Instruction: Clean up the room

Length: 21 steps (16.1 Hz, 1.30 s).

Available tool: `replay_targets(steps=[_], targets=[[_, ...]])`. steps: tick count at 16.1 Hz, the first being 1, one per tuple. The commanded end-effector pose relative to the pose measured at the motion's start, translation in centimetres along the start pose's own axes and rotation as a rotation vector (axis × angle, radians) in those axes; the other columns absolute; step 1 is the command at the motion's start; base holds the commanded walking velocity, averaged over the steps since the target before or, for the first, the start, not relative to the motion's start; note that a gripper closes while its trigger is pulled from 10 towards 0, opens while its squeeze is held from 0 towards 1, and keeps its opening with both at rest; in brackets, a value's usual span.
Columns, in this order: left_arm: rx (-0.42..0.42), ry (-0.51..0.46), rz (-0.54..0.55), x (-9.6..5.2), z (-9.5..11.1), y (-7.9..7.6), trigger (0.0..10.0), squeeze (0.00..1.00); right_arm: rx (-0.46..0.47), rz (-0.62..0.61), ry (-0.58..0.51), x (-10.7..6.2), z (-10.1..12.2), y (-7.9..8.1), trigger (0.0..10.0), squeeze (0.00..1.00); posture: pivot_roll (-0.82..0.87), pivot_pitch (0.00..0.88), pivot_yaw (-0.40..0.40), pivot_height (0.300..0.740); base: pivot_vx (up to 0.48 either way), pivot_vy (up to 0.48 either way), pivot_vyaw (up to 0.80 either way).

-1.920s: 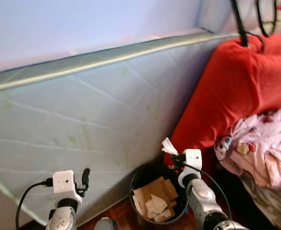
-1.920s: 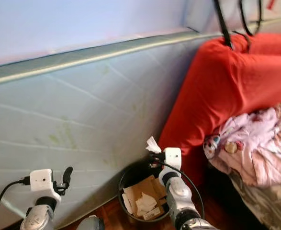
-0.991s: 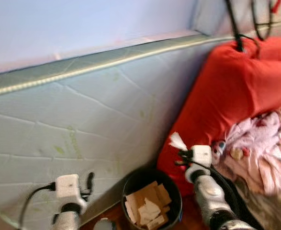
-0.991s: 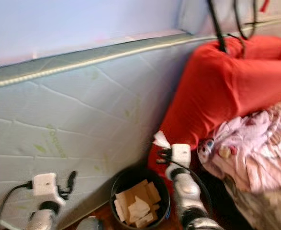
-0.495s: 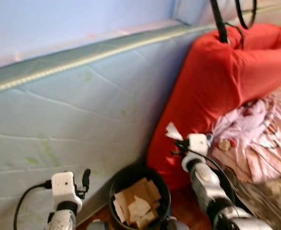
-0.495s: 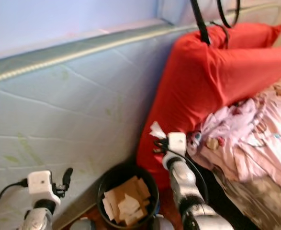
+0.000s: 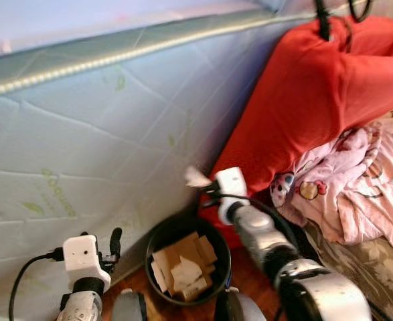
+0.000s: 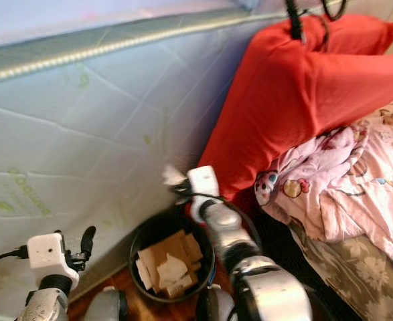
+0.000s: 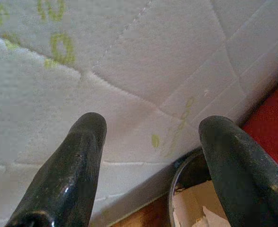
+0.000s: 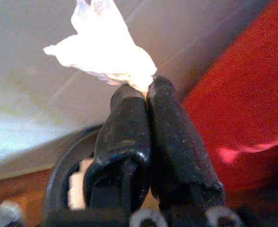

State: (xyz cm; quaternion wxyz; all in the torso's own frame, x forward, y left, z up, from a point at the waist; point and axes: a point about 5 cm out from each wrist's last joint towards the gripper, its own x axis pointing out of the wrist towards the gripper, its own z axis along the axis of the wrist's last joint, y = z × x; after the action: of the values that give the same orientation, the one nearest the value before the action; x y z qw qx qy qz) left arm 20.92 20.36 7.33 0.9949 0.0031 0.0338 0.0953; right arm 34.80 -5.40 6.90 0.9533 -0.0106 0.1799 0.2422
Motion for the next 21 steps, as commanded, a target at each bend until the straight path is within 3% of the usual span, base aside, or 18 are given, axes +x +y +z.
replay_targets(steps=[1,5,10,11,12,21], targets=[[0.007,0.008,-0.014,-0.7,0.3,-0.7,10.0,0.00,0.002,0.017,0.080,-0.1,-1.7,0.7,10.0,0.00,0.29,0.249,-0.177,0.644,0.000,0.000,0.00],[0.024,0.019,-0.003,-2.3,1.1,-0.2,10.0,0.00,-0.001,0.076,0.172,-0.6,-4.4,2.3,10.0,0.00,0.31,0.305,-0.183,0.644,0.000,0.000,0.00],[0.026,0.064,-0.002,-3.5,0.8,-0.4,10.0,0.00,0.024,0.088,0.188,-0.6,-4.7,2.9,10.0,0.00,0.30,0.335,-0.183,0.644,0.000,0.000,0.00],[0.023,0.070,-0.006,-3.6,0.7,-0.7,10.0,0.00,0.021,0.100,0.187,-0.5,-4.6,3.2,10.0,0.20,0.30,0.337,-0.186,0.644,0.000,0.000,0.00],[0.022,0.073,-0.007,-3.7,0.8,-0.8,10.0,0.00,0.012,0.103,0.190,-0.5,-4.6,3.2,10.0,1.00,0.30,0.339,-0.188,0.644,0.000,0.000,0.00],[0.016,0.100,-0.003,-3.9,0.5,-1.0,10.0,0.00,-0.001,0.131,0.198,-0.6,-4.6,2.8,10.0,1.00,0.30,0.339,-0.195,0.644,0.000,0.000,0.00]])
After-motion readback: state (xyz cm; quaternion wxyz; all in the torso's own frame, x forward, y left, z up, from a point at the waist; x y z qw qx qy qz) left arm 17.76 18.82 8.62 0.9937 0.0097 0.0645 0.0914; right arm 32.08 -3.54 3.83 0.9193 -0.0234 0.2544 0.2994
